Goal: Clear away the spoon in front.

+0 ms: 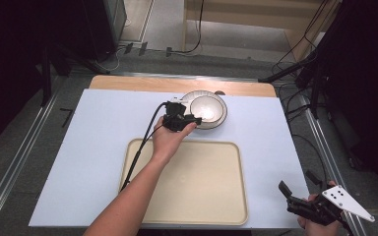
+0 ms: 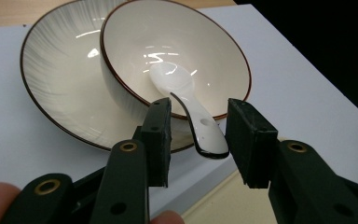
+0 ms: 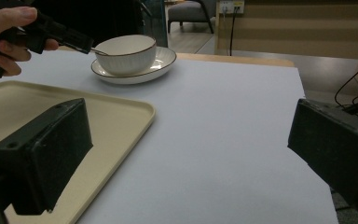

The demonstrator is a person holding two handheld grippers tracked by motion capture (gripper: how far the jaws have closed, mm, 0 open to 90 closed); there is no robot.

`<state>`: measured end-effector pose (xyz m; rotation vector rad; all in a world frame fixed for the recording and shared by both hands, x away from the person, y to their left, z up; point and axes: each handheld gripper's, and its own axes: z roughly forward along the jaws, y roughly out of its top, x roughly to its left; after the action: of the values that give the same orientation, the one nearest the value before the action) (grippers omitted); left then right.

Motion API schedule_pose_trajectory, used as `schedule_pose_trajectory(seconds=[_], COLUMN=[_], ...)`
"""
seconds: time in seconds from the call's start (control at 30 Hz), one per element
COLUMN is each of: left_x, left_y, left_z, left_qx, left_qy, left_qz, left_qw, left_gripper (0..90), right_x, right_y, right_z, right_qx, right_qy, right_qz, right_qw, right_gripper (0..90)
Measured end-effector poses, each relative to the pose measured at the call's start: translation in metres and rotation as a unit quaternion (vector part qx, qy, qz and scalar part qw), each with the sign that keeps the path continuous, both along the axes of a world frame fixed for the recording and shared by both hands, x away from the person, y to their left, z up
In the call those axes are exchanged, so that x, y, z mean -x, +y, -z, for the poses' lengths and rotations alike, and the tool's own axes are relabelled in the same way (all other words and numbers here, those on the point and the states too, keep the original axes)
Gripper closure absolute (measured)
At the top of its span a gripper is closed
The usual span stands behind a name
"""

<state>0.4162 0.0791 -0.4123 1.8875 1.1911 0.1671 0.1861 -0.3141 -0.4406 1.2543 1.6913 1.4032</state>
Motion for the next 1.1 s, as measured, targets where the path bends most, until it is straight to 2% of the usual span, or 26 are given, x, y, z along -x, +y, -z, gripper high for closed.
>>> schedule_pose_trajectory(seconds=[0.13, 0.17, 0.27, 0.3, 0.43, 0.53, 0.6, 0.8, 0.97, 1.0, 1.1], left_x=[0.000, -0.001, -0.002, -0.002, -0.002, -0.002, -0.001, 0.005, 0.011, 0.016, 0.021], left_y=[-0.001, 0.000, 0.001, 0.002, 0.002, 0.002, 0.003, 0.008, 0.015, 0.019, 0.025], left_z=[0.002, 0.002, 0.001, 0.002, 0.001, 0.001, 0.001, -0.005, -0.007, -0.009, -0.012], left_qx=[-0.004, 0.000, 0.002, 0.003, 0.006, 0.001, -0.005, 0.007, 0.019, 0.021, 0.028], left_qy=[0.009, 0.010, 0.015, 0.016, 0.017, 0.011, -0.001, -0.026, -0.036, -0.048, -0.059], left_qz=[0.002, 0.000, -0.005, -0.004, -0.005, -0.008, -0.003, -0.012, -0.016, -0.017, -0.020], left_qw=[1.0000, 0.9999, 0.9999, 0.9999, 0.9998, 0.9999, 1.0000, 0.9996, 0.9990, 0.9985, 0.9976], left_gripper=[65.7, 70.7, 73.6, 80.3, 86.1, 86.7, 86.9, 87.1, 87.0, 87.1, 87.1], right_x=[-0.001, -0.001, -0.001, -0.001, -0.001, -0.001, -0.001, -0.001, -0.001, -0.001, -0.001], right_y=[0.000, 0.001, 0.001, 0.001, 0.001, 0.001, 0.002, 0.001, 0.001, 0.001, 0.002], right_z=[0.000, 0.000, 0.000, 0.000, 0.000, 0.001, 0.001, 0.001, 0.001, 0.001, 0.001], right_qx=[0.000, 0.001, 0.002, 0.002, 0.003, 0.001, 0.003, 0.004, 0.004, 0.004, 0.004], right_qy=[-0.001, -0.001, -0.001, -0.001, -0.001, -0.001, -0.001, -0.002, -0.003, -0.003, -0.003], right_qz=[0.000, -0.001, -0.001, -0.001, 0.001, 0.001, 0.001, 0.002, 0.002, 0.002, 0.002], right_qw=[1.0000, 1.0000, 1.0000, 1.0000, 1.0000, 1.0000, 1.0000, 1.0000, 1.0000, 1.0000, 1.0000], right_gripper=[0.0, 0.0, 0.0, 0.0, 0.0, 0.0, 0.0, 0.0, 0.0, 0.0, 0.0])
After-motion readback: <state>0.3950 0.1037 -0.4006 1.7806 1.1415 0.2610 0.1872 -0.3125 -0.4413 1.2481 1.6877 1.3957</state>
